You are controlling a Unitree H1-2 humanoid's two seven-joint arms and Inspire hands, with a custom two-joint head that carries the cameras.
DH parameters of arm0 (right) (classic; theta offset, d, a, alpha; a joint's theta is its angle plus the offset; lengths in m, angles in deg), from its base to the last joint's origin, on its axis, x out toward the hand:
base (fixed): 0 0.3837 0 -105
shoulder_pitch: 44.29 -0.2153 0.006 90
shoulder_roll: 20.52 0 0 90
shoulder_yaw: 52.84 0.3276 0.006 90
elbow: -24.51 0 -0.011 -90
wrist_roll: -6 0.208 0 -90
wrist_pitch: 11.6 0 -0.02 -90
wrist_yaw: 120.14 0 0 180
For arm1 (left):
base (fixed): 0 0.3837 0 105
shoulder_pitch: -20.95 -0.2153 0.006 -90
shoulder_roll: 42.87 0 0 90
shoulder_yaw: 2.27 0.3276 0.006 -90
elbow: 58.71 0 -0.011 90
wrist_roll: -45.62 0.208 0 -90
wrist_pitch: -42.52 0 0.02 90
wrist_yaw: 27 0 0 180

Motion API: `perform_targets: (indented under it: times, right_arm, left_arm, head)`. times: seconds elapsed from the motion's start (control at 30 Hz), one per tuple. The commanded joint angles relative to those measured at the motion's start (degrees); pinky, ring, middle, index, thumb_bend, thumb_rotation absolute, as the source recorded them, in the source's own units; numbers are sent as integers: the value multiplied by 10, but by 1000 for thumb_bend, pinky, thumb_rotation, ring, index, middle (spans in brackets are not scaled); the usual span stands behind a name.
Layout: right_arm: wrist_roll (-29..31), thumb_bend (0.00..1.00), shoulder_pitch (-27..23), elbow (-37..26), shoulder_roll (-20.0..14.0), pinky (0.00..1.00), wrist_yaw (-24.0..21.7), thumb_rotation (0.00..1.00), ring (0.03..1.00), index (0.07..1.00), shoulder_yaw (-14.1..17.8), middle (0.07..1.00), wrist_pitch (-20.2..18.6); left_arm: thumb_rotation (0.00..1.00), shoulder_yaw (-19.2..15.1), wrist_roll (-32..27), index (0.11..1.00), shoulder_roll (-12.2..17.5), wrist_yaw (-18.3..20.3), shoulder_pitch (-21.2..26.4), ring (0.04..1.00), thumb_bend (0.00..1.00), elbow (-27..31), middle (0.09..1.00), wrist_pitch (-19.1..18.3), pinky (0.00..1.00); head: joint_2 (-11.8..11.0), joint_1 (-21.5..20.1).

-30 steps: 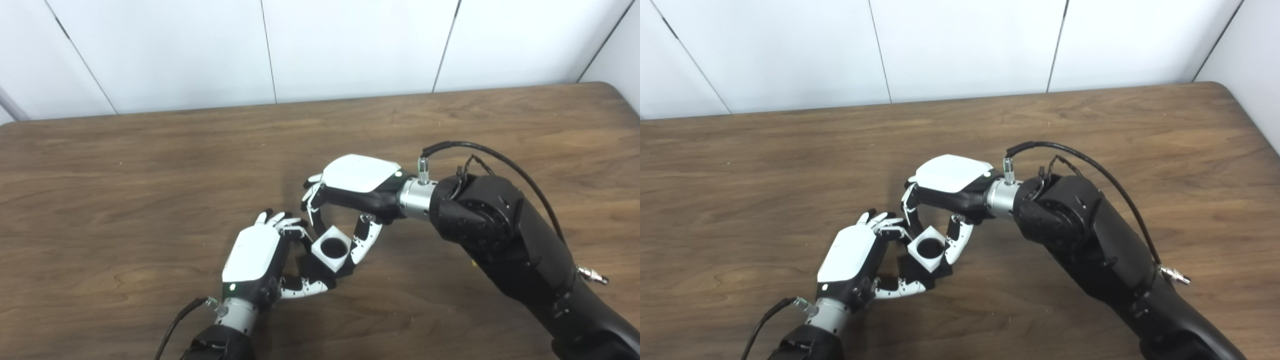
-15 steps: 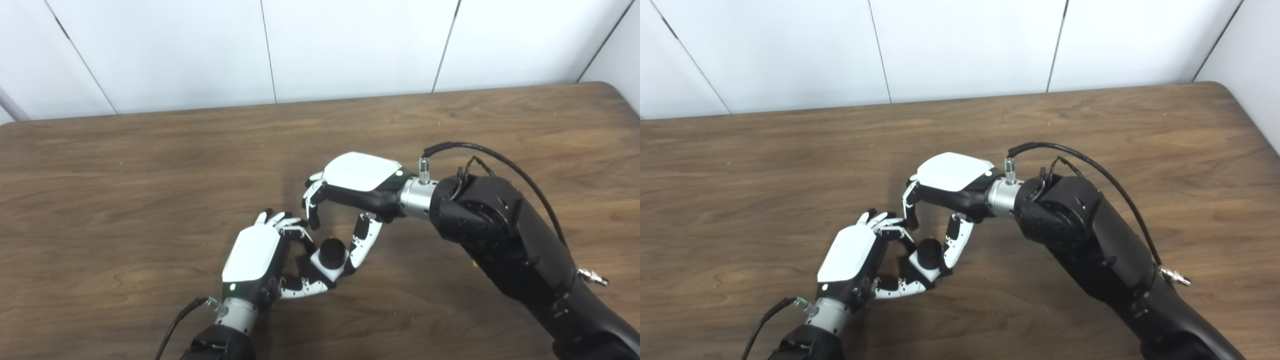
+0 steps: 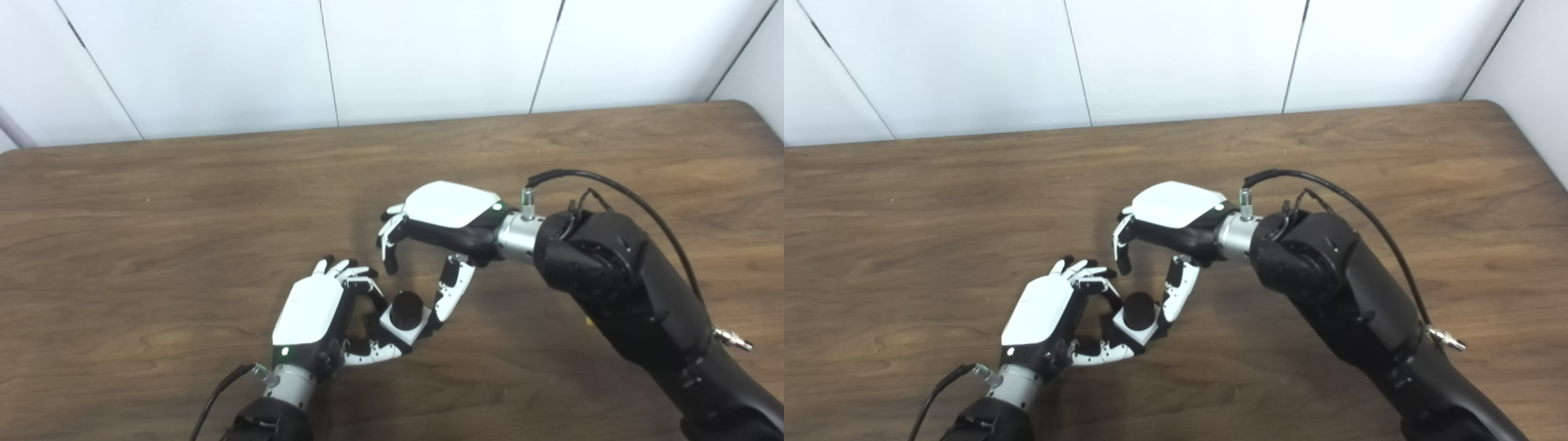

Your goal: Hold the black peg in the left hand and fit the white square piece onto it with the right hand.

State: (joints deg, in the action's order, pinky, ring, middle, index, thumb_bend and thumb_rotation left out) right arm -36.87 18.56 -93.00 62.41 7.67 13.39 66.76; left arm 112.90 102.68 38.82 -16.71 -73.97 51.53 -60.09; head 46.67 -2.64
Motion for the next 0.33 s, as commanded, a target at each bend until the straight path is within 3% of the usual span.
perform_targets:
  times: [0.0, 0.3]
  right_arm:
    - [6, 1000, -12, -24, -12, 815, 4, 239, 925, 594, 17, 811, -4]
    - [17, 1000, -7, -30, -28, 799, 10, 231, 919, 598, 37, 809, -13]
  left_arm:
    - [46, 2, 1, 487, 2, 14, 2, 904, 518, -5, 794, 2, 1000]
    - [62, -2, 1, 491, 9, 29, 6, 910, 518, 1, 799, -4, 1000]
  head:
    - [0, -1]
    - [-1, -2]
